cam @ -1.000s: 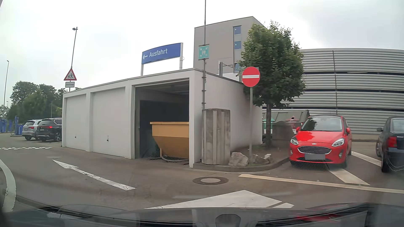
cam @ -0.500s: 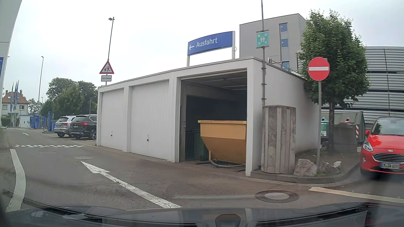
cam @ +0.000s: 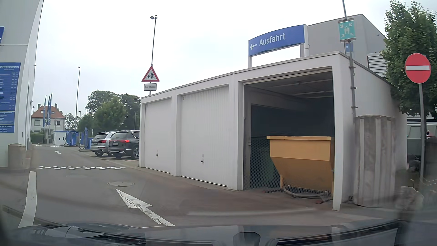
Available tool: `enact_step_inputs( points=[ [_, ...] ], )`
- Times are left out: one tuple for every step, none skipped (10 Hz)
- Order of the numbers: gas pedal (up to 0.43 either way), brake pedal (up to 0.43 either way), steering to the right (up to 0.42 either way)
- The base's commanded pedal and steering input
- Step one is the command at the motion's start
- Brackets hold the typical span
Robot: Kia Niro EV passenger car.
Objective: Follow the waypoints while adhering to traffic rules and regulations
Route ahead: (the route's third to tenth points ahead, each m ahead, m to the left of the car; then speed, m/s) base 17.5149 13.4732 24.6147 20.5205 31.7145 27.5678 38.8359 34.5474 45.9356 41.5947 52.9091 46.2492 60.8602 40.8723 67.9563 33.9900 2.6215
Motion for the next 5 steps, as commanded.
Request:
enact_step_inputs(
  points=[
    [0.028,0.000,-0.455],
    [0.028,0.000,-0.445],
    [0.028,0.000,-0.438],
    [0.039,0.000,-0.434],
    [0.039,0.000,-0.428]
  ],
)
